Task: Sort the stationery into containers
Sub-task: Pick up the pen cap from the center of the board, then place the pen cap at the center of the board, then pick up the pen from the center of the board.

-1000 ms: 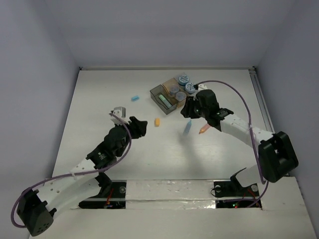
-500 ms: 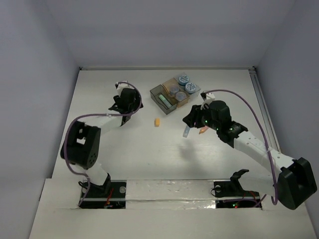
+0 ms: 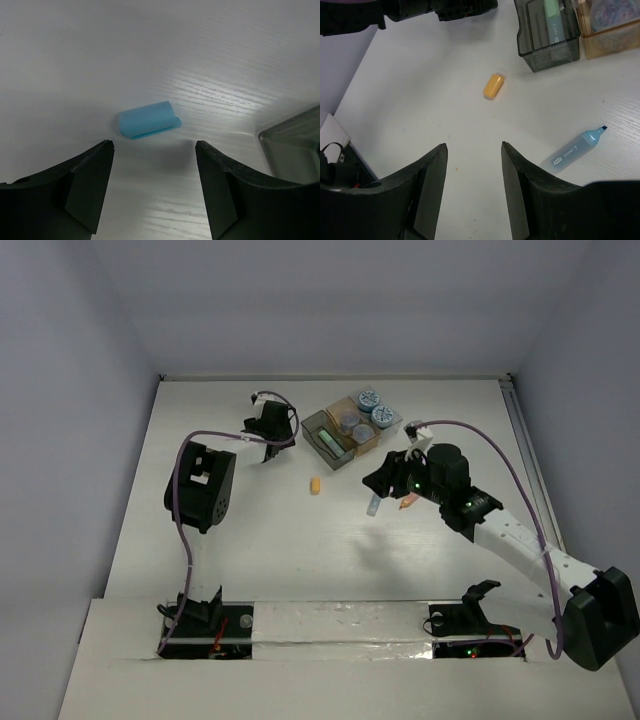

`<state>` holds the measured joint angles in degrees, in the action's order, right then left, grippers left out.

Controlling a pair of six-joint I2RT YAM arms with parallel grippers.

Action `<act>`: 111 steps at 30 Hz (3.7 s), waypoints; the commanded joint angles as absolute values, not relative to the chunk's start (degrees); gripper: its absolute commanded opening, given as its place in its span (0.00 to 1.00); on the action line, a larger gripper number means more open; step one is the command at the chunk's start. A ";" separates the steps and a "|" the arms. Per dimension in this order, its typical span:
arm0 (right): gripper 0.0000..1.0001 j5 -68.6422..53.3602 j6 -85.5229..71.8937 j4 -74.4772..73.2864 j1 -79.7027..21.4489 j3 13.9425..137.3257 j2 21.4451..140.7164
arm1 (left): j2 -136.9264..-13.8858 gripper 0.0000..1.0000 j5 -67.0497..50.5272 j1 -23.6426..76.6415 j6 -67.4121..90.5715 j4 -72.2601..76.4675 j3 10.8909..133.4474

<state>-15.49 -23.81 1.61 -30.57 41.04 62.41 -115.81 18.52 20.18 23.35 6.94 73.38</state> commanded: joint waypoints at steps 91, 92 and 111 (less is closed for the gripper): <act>0.05 -2.55 -36.21 6.32 -33.05 50.01 75.42 | -72.16 0.52 10.11 56.60 31.11 30.84 33.39; 0.06 -3.07 -36.56 6.76 -33.74 49.49 74.71 | -72.59 0.52 10.02 56.60 31.03 31.20 33.75; 0.07 -5.89 -38.76 10.89 -38.41 46.41 71.81 | -76.20 0.38 7.73 55.02 34.10 44.47 31.90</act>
<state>-4.60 -37.98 6.07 -37.98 46.81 72.99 -76.01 7.92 55.44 33.63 39.62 32.25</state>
